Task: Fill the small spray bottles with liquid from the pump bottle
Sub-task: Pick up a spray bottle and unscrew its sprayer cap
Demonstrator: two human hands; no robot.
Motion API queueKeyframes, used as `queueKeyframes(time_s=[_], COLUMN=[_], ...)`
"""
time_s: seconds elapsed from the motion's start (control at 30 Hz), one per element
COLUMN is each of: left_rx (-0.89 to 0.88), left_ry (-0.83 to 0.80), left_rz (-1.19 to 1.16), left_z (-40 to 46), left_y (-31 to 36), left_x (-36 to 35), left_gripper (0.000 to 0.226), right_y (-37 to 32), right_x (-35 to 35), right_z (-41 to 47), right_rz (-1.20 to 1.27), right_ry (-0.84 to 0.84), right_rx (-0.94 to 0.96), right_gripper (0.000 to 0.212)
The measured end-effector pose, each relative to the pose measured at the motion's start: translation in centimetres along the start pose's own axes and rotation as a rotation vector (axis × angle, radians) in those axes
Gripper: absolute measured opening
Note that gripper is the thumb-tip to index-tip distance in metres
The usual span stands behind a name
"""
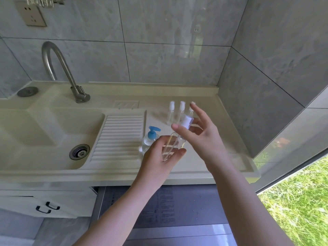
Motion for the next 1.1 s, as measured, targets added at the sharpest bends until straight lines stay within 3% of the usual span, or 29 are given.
queueKeyframes(time_s=[0.17,0.3,0.47,0.9,1.1], left_rx=[-0.003,-0.021,-0.005,-0.037,-0.037], left_ry=[0.046,0.052,0.058,0.103,0.108], left_rz=[-0.048,-0.048,-0.022,-0.003,0.007], left_z=[0.1,0.1,0.2,0.8,1.2], left_y=[-0.1,-0.2,-0.4,-0.4,-1.0], left_x=[0.4,0.5,0.6,0.7,0.5], left_gripper=[0.027,0.026,0.032,0.027,0.025], right_y=[-0.3,-0.2,0.0,-1.0,-1.3], right_x=[-0.4,-0.9,-1.2,0.0,1.8], right_z=[-0.1,-0.2,0.0,0.2,0.8], right_rz=[0.059,0.157,-0.021,0.131,0.226], right_ry=[-0.019,-0.137,0.010,-0.012,0.123], right_rx=[0.143,0.061,0.080,0.156,0.181], right_gripper=[0.058,0.066,0.072,0.054,0.048])
Point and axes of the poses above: each hand's wrist, its own z-axis towards the middle knuckle, its own x-axis out of the back of the hand, y = z × x, the point moved 4 cm from there along z, towards the middle knuckle, and after that the axes turned 7 degrees about x, right-handed, at the moved point
